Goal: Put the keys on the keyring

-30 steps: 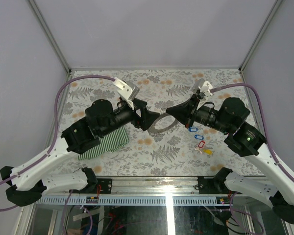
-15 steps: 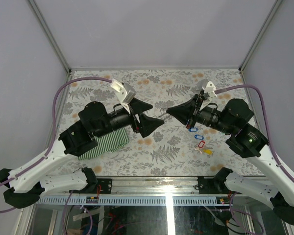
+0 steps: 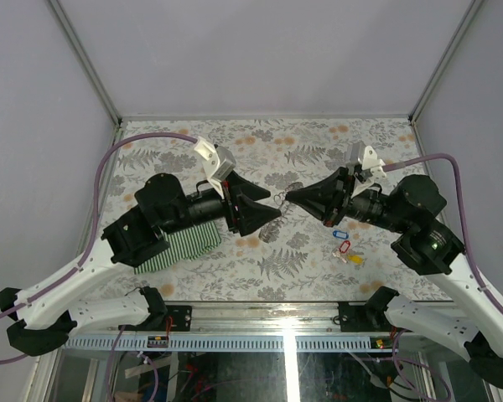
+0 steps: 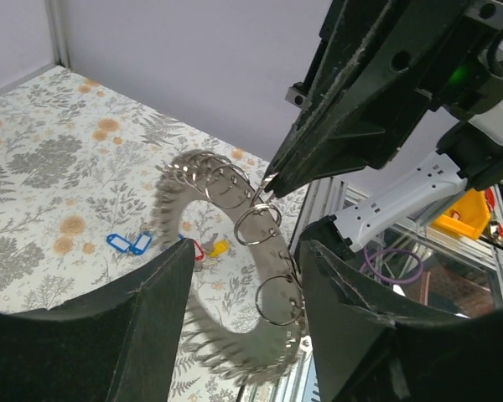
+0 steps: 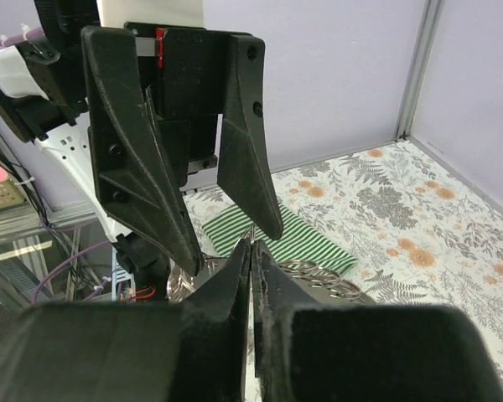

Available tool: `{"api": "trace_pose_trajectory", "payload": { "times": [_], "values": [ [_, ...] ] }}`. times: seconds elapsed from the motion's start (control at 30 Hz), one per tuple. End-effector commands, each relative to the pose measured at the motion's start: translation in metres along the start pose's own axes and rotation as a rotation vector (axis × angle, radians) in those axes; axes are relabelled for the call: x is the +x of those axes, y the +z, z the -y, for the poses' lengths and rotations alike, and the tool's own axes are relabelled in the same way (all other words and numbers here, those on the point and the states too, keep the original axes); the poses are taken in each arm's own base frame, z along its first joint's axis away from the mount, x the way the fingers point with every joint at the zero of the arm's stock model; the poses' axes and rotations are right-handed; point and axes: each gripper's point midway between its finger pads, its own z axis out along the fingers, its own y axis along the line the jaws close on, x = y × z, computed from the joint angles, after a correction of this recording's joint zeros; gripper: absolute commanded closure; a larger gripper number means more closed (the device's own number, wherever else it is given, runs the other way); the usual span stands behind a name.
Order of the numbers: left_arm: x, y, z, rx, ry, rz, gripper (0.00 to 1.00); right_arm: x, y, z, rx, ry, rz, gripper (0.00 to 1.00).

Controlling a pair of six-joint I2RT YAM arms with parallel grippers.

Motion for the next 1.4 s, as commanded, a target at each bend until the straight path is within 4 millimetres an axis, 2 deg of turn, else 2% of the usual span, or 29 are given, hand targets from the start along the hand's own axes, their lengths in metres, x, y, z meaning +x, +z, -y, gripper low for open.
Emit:
{"api": "trace_pose_trajectory", "payload": {
  "times": [0.0, 0.13, 0.5, 0.53, 0.6, 0.7, 0.87, 1.0, 1.2, 1.37],
  "values": [
    [-0.015, -0.004, 0.025, 0.119, -0.004, 0.059, 0.48, -0.035, -0.008, -0.016, -0.055, -0.062, 0.126, 1.00],
    [-0.017, -0.007, 0.032, 0.158, -0.017, 0.080, 0.55, -0.033, -0.010, -0.018, -0.059, -0.062, 0.127, 1.00],
    [-0.034, -0.017, 0.034, 0.144, 0.016, 0.133, 0.70, -0.027, -0.013, -0.024, -0.087, -0.054, 0.134, 1.00],
    [-0.036, -0.018, 0.035, 0.142, 0.020, 0.137, 0.69, -0.027, -0.014, -0.024, -0.089, -0.054, 0.136, 1.00],
    [-0.036, -0.019, 0.032, 0.130, 0.025, 0.141, 0.55, -0.026, -0.015, -0.027, -0.101, -0.058, 0.136, 1.00],
    [-0.035, -0.021, 0.032, 0.129, 0.037, 0.139, 0.44, -0.026, -0.017, -0.034, -0.139, -0.073, 0.141, 1.00],
    [-0.036, -0.022, 0.040, 0.173, 0.060, 0.133, 0.42, -0.028, -0.022, -0.049, -0.220, -0.100, 0.139, 1.00],
    [-0.035, -0.023, 0.047, 0.211, 0.078, 0.114, 0.49, -0.030, -0.024, -0.053, -0.238, -0.107, 0.142, 1.00],
    [-0.030, -0.019, 0.047, 0.223, 0.087, 0.092, 0.67, -0.031, -0.025, -0.054, -0.244, -0.107, 0.141, 1.00],
    [-0.026, -0.016, 0.049, 0.247, 0.089, 0.072, 0.68, -0.032, -0.023, -0.053, -0.240, -0.103, 0.141, 1.00]
  ]
}}
